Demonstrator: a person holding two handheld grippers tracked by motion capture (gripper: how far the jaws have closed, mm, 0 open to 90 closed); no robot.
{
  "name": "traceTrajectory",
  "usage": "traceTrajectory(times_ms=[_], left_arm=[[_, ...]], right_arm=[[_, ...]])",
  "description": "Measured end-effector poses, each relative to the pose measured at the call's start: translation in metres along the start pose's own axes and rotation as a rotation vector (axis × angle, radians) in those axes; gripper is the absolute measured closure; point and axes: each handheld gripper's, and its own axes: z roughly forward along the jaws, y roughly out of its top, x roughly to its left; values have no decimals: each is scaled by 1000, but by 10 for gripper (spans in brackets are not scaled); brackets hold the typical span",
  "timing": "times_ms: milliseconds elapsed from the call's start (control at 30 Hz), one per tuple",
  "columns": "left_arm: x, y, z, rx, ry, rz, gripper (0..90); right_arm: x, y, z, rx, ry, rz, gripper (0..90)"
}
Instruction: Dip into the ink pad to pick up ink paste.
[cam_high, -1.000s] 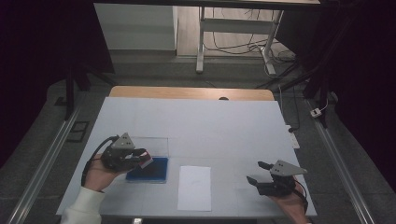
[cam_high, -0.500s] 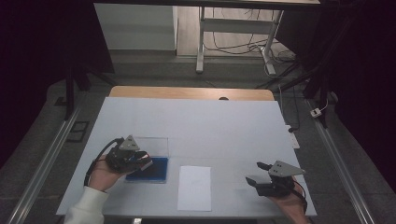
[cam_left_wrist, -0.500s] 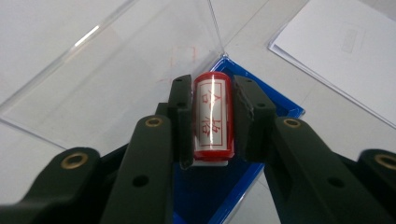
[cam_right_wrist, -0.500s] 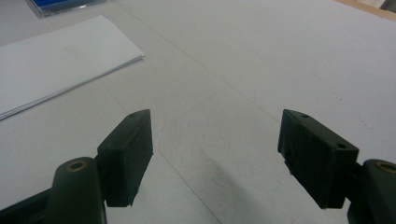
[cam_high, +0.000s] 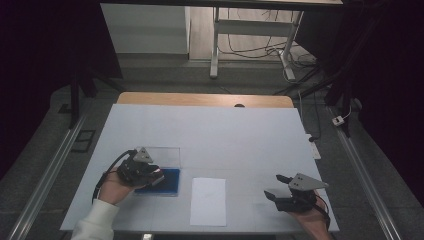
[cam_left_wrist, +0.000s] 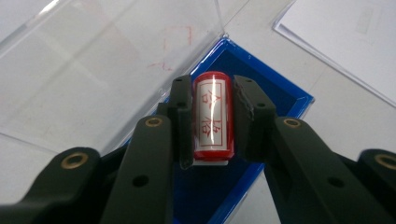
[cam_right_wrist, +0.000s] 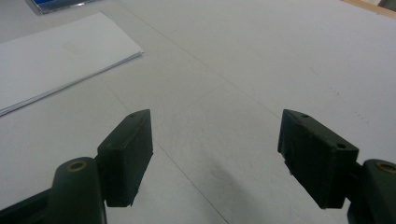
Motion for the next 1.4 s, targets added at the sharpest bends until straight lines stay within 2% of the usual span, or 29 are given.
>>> traceTrajectory(times_ms=[367, 567, 700, 733, 900, 933, 1000, 1400], left_arm=[[0, 0, 0, 14, -3, -4, 703], [0, 2, 1, 31, -2, -21, 706], [-3, 3, 5, 52, 13, -12, 707], [-3, 3, 5, 54, 14, -12, 708], [-6, 3, 6, 53, 30, -1, 709], [-7, 3, 7, 53, 33, 0, 709], [-7, 2, 7, 53, 34, 0, 709], [-8, 2, 7, 50, 39, 4, 710]], right_arm=[[-1, -1, 1, 7, 2, 2, 266], [-1, 0, 0, 9, -1, 0, 269], [0, 0, 0, 13, -8, -2, 271], [1, 1, 1, 11, 2, 1, 272], [2, 2, 0, 20, -7, -7, 275], [2, 2, 0, 14, 2, -6, 275], [2, 2, 0, 19, -8, -7, 275], [2, 2, 1, 23, -2, -6, 277]])
